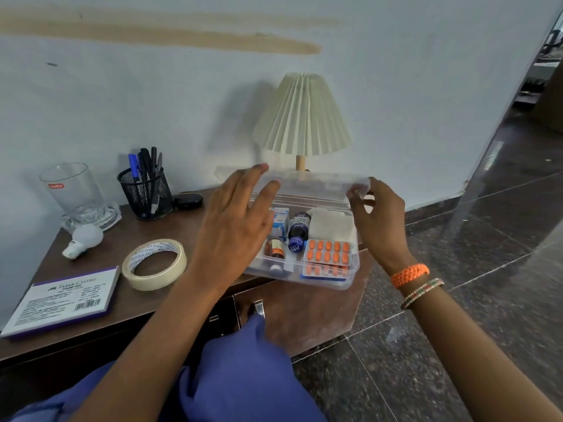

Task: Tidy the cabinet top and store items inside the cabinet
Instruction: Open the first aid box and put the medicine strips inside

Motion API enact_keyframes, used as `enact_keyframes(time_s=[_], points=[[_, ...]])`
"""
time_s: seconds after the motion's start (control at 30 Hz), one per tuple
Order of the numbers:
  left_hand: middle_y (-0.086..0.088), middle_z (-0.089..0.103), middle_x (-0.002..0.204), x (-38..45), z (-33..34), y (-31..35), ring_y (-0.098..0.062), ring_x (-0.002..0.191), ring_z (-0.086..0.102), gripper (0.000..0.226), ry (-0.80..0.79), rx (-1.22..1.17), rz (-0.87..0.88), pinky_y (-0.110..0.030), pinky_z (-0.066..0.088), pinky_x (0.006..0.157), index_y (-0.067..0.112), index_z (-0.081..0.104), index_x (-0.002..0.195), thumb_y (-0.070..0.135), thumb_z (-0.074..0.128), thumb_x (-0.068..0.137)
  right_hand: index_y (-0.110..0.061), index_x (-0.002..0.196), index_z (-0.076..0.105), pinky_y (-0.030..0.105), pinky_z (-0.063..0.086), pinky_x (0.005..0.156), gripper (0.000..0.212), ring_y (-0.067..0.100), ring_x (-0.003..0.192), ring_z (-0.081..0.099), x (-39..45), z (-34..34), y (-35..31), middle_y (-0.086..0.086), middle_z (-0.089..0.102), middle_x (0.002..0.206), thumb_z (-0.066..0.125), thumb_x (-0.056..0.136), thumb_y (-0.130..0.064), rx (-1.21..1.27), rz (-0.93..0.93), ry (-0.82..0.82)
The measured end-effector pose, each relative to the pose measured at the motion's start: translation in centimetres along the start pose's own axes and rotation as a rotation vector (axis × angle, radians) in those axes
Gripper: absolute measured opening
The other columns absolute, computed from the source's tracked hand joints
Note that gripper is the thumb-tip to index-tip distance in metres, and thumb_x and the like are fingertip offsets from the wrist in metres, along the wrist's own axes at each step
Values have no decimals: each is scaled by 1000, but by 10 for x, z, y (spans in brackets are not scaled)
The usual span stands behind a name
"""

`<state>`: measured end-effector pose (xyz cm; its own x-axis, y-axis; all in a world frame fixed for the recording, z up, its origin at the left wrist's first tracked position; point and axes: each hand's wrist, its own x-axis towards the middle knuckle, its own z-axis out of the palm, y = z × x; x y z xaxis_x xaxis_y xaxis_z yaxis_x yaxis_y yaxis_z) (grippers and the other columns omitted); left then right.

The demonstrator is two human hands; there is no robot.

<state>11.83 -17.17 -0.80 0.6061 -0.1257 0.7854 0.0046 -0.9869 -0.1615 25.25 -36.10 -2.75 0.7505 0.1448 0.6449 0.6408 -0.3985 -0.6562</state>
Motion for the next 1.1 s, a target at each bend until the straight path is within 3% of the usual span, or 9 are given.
enact_keyframes(time_s=[0.1,0.17,0.27,0.47,0.57,0.67,0.8,0.93,1.1], points=[[-13,52,132,-9,-4,-5,-27,121,42,48,-105,9,96,-45,41,99,14,47,125,34,58,83,-8,94,68,32,53,76,12,16,85,59,-11,-11,0,8,66,95,67,83,-4,-86,-69,-134],[-12,53,132,-16,-4,-9,-25,122,40,51,-230,0,137,-44,41,100,14,50,124,42,56,83,-9,96,71,35,53,78,19,18,86,60,-16,-16,1,9,67,96,75,78,-12,-159,-101,-278],[-7,54,130,-30,-2,-15,-22,121,44,50,-371,-86,156,-38,45,98,15,57,119,46,60,80,-10,119,66,29,45,92,41,22,105,58,-20,-22,-3,10,63,118,74,80,-23,-251,-95,-495],[-2,68,105,-40,-4,-14,-21,92,68,44,-438,-82,143,-31,56,68,17,64,107,21,81,67,-13,140,46,32,34,111,55,23,134,41,-15,-32,-16,7,42,148,64,88,-16,-332,-60,-779],[-1,70,96,-41,-1,-11,-21,83,69,30,-412,-87,160,-32,57,59,15,67,100,15,77,72,-14,141,46,39,35,112,55,24,139,35,-16,-32,-18,6,38,151,58,89,-2,-354,-8,-812],[1,72,96,-41,2,-10,-20,83,70,30,-397,-66,141,-29,55,54,18,69,99,17,79,71,-11,140,47,34,32,114,48,23,138,36,-19,-31,-22,7,39,151,44,93,2,-337,-3,-773],[4,73,93,-38,7,-7,-19,81,71,29,-388,-92,35,-28,51,45,22,71,95,15,81,69,-6,135,50,31,21,111,39,24,134,38,-31,-28,-33,11,46,144,39,99,-17,-391,-105,-796],[-1,72,93,-31,13,-1,-23,86,68,11,-414,-100,-65,-32,50,55,17,70,92,25,66,84,-16,149,28,32,12,118,63,18,145,20,-35,-15,-29,3,26,157,48,95,-43,-505,-190,-855],[-5,68,106,-25,22,-2,-22,103,56,25,-405,-161,-199,-31,44,76,12,68,103,30,56,91,-33,149,26,49,2,118,61,16,147,17,-24,-6,-10,-10,24,157,53,94,-38,-589,-163,-747]])
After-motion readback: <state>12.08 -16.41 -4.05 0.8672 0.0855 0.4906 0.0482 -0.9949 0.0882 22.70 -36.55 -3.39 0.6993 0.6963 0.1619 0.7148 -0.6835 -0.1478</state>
